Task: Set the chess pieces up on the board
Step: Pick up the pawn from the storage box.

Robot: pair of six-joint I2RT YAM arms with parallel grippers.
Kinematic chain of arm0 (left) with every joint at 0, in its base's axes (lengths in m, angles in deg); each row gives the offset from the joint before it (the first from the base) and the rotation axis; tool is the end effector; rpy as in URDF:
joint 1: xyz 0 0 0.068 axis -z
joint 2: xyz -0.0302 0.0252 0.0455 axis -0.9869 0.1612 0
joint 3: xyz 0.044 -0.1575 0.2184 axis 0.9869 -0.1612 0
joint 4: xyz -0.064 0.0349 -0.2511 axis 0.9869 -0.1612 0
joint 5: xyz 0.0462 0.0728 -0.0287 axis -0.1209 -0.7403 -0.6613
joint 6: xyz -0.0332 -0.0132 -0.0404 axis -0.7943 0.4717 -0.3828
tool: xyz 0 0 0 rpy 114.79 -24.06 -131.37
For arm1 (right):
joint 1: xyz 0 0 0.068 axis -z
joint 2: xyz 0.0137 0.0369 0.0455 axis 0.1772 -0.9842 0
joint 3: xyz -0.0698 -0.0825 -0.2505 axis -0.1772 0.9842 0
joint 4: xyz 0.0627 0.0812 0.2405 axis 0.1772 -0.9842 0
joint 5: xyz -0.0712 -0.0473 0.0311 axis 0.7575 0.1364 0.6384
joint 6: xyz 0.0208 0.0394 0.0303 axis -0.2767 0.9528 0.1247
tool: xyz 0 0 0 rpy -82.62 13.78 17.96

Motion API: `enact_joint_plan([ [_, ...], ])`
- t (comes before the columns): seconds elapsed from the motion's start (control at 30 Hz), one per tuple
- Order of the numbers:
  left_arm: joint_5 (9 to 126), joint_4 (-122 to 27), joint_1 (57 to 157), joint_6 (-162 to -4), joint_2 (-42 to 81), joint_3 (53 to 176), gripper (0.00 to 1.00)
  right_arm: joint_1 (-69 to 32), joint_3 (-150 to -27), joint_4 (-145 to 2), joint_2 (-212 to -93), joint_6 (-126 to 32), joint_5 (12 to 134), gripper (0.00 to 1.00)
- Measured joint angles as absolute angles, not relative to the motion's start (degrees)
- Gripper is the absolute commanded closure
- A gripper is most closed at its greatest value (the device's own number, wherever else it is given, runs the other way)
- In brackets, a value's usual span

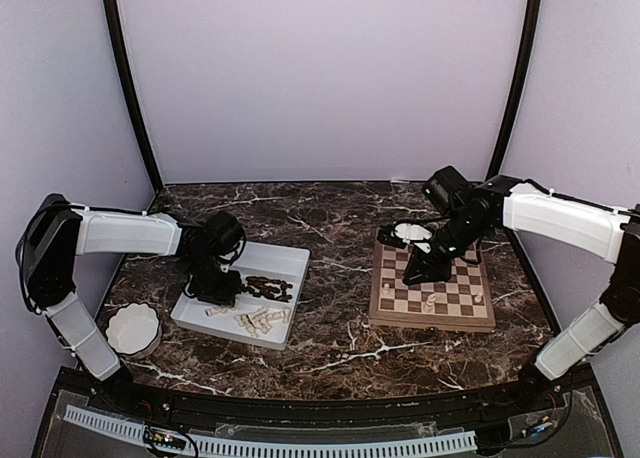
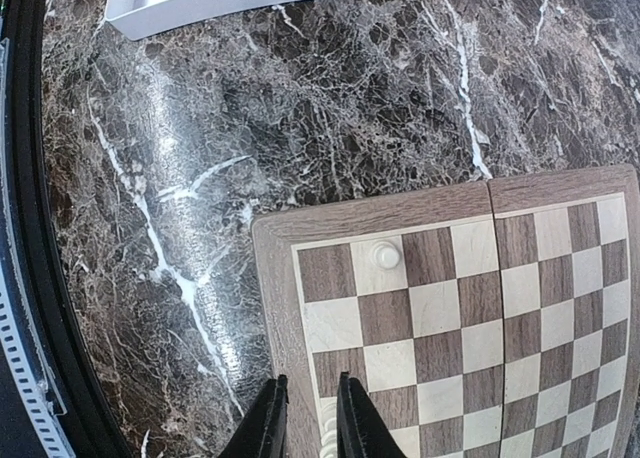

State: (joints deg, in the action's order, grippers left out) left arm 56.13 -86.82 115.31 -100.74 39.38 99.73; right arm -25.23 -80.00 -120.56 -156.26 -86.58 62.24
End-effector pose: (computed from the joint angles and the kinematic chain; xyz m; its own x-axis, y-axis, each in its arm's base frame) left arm 0.2500 -0.1700 0.1674 -0.9645 0.0800 -0.2516 0.1025 0.9917 -0.0773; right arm 0.2290 0.1767 0.2603 -0.2816 -0.8284 -0.4842 -0.9524 0.3028 0.0358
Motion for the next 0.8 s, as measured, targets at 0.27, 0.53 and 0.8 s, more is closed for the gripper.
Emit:
enact_joint_plan([
  [0.27,57.3,-86.0,115.3,-99.8,40.0,100.1,0.7,-25.0,-79.5,-120.5,-156.2,-86.5,62.0,0.81],
  [0.53,58.9,-85.3,115.3,-99.5,40.2,99.5,0.66,-25.0,-79.5,-120.5,-156.2,-86.5,61.2,0.81],
  [0.8,58.9,-85.1,115.3,-99.6,38.7,96.4,0.72,-25.0,-79.5,-120.5,-156.6,-86.5,60.9,0.81],
])
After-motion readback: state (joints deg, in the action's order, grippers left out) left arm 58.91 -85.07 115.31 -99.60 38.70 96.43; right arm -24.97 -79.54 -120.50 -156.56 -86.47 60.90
